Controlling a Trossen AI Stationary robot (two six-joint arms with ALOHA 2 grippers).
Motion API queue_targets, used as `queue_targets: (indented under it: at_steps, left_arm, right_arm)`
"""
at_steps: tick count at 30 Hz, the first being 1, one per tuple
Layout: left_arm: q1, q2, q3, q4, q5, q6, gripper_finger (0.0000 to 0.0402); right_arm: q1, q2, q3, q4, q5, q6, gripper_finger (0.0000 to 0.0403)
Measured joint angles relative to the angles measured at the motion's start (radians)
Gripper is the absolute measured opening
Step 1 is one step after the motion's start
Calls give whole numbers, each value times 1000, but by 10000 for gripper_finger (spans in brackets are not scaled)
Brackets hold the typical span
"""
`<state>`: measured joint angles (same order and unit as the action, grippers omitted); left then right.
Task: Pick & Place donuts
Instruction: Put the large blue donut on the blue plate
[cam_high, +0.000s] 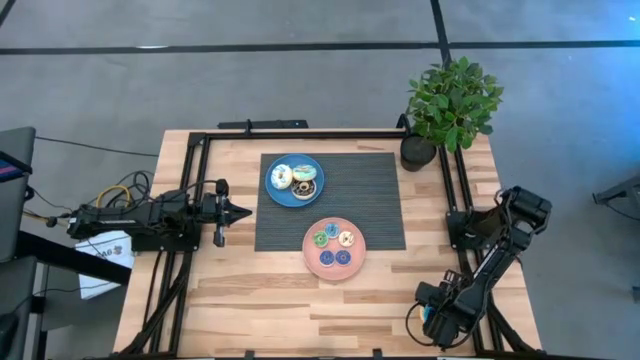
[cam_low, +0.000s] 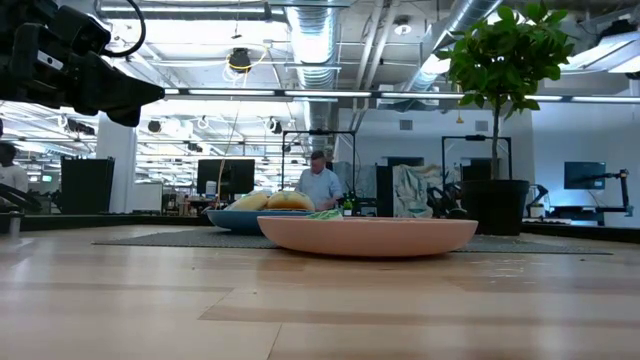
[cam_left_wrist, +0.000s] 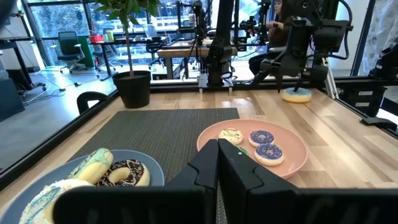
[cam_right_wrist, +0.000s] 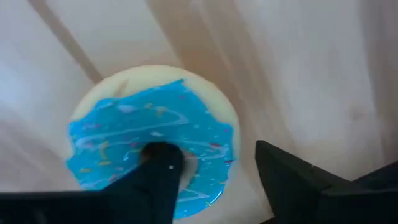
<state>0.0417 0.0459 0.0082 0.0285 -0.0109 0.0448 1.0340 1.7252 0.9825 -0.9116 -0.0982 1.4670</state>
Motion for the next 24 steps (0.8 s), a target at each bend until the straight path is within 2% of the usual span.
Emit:
queue_targets:
  at_steps: [7,13,19,22,24]
  left_arm:
    - [0,0,0,0,0,0,0]
    - [0,0,0,0,0,0,0]
    - [0,0,0,0,0,0,0]
    - [0,0,0,0,0,0,0]
    - [0,0,0,0,0,0,0]
  right_arm:
    - [-17,-61,1,12,92,26,123]
    - [-69,-162,65,16,364,-4,82]
    - [-180,-251,118,94,646,-26,68]
    - [-282,-261,118,212,811,-165,68]
    - [-368,-249,118,336,849,-327,68]
